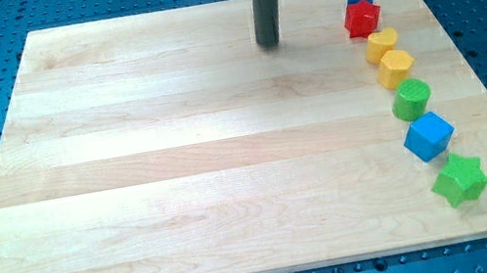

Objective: Place your arm at the center right

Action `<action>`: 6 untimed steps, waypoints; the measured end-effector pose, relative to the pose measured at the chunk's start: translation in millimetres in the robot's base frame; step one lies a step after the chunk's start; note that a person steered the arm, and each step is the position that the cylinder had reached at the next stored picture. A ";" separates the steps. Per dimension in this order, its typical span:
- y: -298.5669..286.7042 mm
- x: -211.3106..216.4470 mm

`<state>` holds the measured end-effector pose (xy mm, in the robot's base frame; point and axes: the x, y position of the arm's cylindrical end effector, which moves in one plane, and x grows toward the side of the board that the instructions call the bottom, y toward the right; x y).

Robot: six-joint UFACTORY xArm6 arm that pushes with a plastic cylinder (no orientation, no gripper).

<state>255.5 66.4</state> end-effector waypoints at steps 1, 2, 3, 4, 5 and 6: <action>27.5 -61.4; 109.7 -60.7; 228.3 -42.8; 244.8 66.9; 224.6 150.6; 183.0 158.1</action>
